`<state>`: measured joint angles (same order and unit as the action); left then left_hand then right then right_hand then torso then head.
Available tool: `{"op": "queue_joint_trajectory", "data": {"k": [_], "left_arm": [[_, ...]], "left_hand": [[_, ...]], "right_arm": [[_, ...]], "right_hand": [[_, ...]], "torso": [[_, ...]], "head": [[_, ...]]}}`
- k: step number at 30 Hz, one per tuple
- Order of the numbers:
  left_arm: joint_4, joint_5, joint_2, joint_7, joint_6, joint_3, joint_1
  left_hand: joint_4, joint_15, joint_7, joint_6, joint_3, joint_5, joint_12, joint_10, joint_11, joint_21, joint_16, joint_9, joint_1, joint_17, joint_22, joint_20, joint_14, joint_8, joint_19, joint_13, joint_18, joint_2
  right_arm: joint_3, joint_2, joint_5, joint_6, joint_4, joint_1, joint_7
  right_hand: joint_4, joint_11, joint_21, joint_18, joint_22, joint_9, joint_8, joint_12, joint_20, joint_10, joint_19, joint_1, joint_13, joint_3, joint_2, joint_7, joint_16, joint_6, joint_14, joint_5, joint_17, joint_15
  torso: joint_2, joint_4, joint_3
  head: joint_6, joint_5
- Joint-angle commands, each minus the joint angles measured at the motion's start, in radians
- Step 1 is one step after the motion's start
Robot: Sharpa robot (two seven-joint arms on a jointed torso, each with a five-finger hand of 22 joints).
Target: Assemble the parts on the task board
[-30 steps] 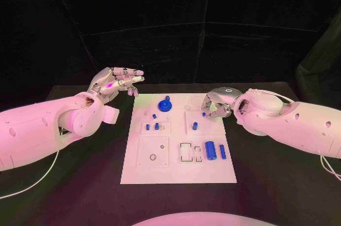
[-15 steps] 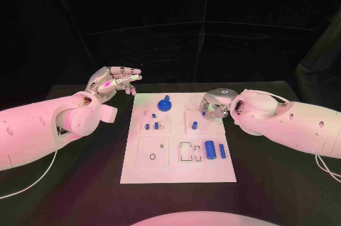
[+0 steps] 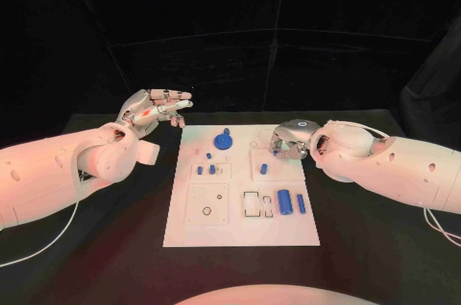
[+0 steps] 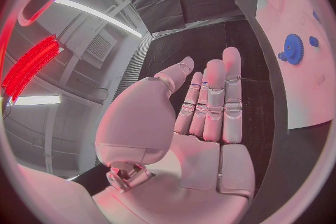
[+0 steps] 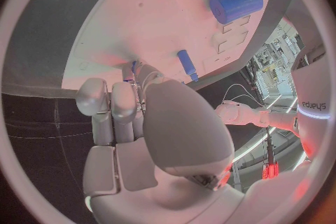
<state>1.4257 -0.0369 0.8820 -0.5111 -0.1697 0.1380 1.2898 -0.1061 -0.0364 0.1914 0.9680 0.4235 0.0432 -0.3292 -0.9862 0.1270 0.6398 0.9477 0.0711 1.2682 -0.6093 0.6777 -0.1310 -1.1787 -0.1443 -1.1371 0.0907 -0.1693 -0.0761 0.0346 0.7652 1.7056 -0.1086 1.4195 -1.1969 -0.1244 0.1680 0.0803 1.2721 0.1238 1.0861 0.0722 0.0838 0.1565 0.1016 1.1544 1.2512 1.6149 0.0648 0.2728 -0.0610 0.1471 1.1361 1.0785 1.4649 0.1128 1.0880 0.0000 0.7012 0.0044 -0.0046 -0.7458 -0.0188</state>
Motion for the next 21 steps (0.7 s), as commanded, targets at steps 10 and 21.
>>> {"op": "queue_joint_trajectory", "data": {"k": [10, 21], "left_arm": [[0.001, 0.007, -0.001, 0.004, 0.010, -0.001, 0.001], [-0.006, 0.007, 0.002, 0.006, 0.007, -0.001, 0.001]], "left_hand": [[0.001, -0.002, 0.009, 0.000, -0.010, 0.005, -0.007, 0.009, 0.001, -0.005, -0.004, -0.001, 0.000, 0.003, -0.003, -0.004, 0.007, -0.004, 0.006, 0.000, -0.012, 0.011], [0.002, -0.003, 0.010, -0.002, -0.013, 0.005, -0.008, 0.011, 0.001, -0.006, -0.004, -0.001, 0.000, 0.004, -0.004, -0.005, 0.007, -0.005, 0.005, 0.000, -0.012, 0.012]], "right_arm": [[0.004, 0.000, 0.027, -0.051, 0.005, 0.005, -0.019], [0.003, 0.055, 0.001, -0.201, 0.079, 0.005, 0.001]], "right_hand": [[-0.047, -0.005, 0.048, -0.029, 0.063, 0.000, -0.006, -0.024, -0.001, 0.041, 0.038, -0.056, 0.002, 0.125, -0.016, -0.003, 0.008, 0.034, 0.030, -0.016, -0.020, -0.008], [-0.085, -0.002, 0.063, -0.032, 0.082, -0.001, -0.014, -0.039, 0.000, 0.045, 0.044, -0.101, 0.002, 0.190, -0.044, 0.001, 0.019, 0.034, 0.029, -0.018, -0.027, -0.006]], "torso": [[-0.001, 0.0002, -0.0001], [-0.001, -0.0010, -0.0004]], "head": [[-0.003, -0.002], [-0.002, -0.003]]}}
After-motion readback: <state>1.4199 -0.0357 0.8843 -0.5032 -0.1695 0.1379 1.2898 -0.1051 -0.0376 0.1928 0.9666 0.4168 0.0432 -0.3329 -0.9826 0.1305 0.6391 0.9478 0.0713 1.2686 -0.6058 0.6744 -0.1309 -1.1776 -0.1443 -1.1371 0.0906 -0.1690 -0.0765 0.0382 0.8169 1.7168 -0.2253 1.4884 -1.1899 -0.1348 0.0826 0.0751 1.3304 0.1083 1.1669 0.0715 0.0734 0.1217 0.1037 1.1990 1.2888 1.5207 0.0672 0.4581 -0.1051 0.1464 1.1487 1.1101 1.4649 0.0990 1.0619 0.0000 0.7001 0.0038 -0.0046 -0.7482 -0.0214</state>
